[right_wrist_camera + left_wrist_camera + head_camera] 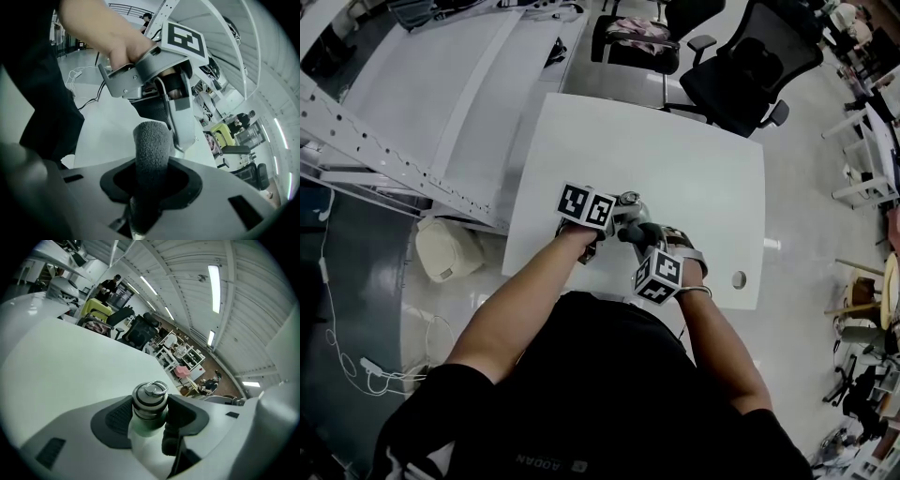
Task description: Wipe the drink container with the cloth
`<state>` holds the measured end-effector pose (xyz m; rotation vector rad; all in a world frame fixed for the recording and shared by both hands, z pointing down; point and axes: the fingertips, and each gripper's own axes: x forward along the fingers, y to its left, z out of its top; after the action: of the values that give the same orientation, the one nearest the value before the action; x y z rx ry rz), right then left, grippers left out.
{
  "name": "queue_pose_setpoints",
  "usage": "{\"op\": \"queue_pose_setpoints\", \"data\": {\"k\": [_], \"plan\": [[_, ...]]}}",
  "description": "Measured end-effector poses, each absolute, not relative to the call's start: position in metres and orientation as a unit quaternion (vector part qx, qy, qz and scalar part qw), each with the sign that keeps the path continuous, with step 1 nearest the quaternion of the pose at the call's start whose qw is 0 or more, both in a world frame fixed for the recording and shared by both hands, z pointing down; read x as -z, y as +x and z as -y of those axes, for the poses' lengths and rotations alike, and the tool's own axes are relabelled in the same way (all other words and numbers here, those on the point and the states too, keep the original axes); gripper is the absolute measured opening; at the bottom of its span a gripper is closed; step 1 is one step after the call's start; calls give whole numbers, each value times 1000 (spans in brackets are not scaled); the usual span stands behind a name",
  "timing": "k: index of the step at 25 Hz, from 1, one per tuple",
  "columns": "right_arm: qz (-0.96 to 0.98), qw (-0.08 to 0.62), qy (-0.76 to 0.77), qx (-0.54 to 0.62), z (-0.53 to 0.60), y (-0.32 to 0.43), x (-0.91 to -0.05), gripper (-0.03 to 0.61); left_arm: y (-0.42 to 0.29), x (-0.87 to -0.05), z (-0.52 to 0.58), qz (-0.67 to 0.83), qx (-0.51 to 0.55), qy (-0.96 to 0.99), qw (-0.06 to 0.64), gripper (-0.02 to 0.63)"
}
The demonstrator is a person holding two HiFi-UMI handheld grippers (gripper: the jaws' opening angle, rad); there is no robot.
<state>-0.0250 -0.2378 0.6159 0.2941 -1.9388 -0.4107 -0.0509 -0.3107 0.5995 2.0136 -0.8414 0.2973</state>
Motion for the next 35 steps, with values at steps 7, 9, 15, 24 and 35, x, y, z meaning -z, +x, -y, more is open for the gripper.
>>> {"op": "queue_pose_setpoints", "data": {"k": [7, 9, 15, 24, 35], "plan": [[811, 550, 110, 163, 229, -24, -631, 112, -57, -602, 310, 343, -107, 807, 468, 245], [809, 557, 105, 157, 224, -19, -639, 112, -58, -602, 309, 343, -104, 807, 470, 245], [801, 577, 93, 131, 213, -1, -667, 112, -63, -603, 304, 342, -100, 807, 471, 245], [843, 524, 116, 26, 211, 21, -648, 112, -66, -601, 286, 342, -111, 820, 446, 245], [874, 298, 257, -283, 243, 50, -595, 112, -44, -600, 254, 329, -194, 862, 334, 245]]}}
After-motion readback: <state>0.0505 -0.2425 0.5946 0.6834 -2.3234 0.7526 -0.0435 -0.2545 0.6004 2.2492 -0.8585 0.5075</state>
